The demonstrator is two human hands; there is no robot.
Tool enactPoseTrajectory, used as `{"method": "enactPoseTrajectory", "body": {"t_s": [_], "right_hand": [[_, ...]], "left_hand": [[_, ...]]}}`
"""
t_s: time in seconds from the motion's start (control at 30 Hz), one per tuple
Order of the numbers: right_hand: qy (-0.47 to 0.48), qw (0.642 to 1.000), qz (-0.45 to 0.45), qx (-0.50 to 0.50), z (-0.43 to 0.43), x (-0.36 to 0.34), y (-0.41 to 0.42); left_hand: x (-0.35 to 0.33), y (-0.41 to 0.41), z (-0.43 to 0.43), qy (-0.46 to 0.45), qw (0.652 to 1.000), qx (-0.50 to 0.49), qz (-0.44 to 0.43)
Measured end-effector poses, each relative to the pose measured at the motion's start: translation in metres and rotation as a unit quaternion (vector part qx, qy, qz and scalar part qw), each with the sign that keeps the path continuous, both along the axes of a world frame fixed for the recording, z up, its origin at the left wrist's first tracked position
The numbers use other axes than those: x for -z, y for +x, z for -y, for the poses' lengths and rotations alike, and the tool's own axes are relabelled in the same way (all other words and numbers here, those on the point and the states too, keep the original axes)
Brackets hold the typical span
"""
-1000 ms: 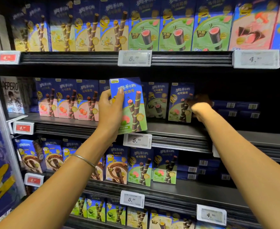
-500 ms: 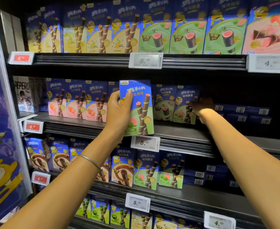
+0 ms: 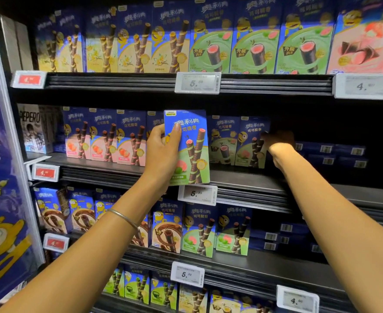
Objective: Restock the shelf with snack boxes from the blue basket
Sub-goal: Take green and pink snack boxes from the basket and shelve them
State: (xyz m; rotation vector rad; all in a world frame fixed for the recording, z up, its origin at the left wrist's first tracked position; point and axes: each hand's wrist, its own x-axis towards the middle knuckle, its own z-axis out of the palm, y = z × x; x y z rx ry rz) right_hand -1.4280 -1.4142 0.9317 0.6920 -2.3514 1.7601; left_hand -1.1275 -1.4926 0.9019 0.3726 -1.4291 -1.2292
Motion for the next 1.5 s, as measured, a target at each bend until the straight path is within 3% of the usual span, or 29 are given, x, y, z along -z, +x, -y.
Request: {"method": "enactPoseTrajectory", "body": {"t_s": [0.1, 0.17, 0.27, 0.37, 0.57, 0.7, 0.9, 1.13, 1.23, 1.37, 1.5], "right_hand": [[-0.063, 0.997, 0.008, -0.037, -0.014, -0.006, 0.044], [-0.125, 0.985, 0.009, -0.122, -0.023, -0.006, 0.082], [-0.083, 0.932, 0.003, -0.352, -0.035, -0.004, 0.134], [-0.03, 0.914, -0.025, -0.403, -0.038, -0.003, 0.154], [-0.084, 0.957, 0.027, -0.275, -0.021, -0.008, 0.126], [0.026, 0.99, -0.023, -0.137, 0.011, 0.002, 0.11], [0.207, 0.962, -0.155, -0.092, 0.054, -0.005, 0.11], [0.309, 0.933, -0.157, -0.098, 0.078, -0.004, 0.104], [0.256, 0.947, -0.171, -0.09, 0.079, -0.001, 0.098], [0.115, 0.972, -0.201, 0.041, 0.059, -0.005, 0.081], [0.073, 0.972, -0.166, 0.149, 0.022, -0.001, 0.04]], "left_hand": [[0.001, -0.003, 0.0, 0.001, 1.0, 0.002, -0.004], [0.002, -0.007, -0.002, -0.002, 1.0, 0.008, -0.005], [0.003, -0.016, -0.008, -0.002, 1.0, 0.019, -0.011], [0.001, -0.025, -0.01, -0.003, 1.0, 0.014, -0.023], [-0.002, -0.024, 0.002, -0.082, 0.993, -0.039, 0.077], [0.002, -0.02, 0.008, -0.152, 0.971, -0.078, 0.169], [0.012, -0.023, 0.005, -0.182, 0.944, -0.066, 0.266], [0.016, -0.031, 0.008, -0.204, 0.92, -0.057, 0.331], [0.016, -0.038, 0.009, -0.218, 0.911, -0.063, 0.345], [0.013, -0.049, 0.006, -0.264, 0.887, -0.084, 0.369], [-0.009, -0.064, -0.002, -0.368, 0.808, -0.193, 0.417]]}}
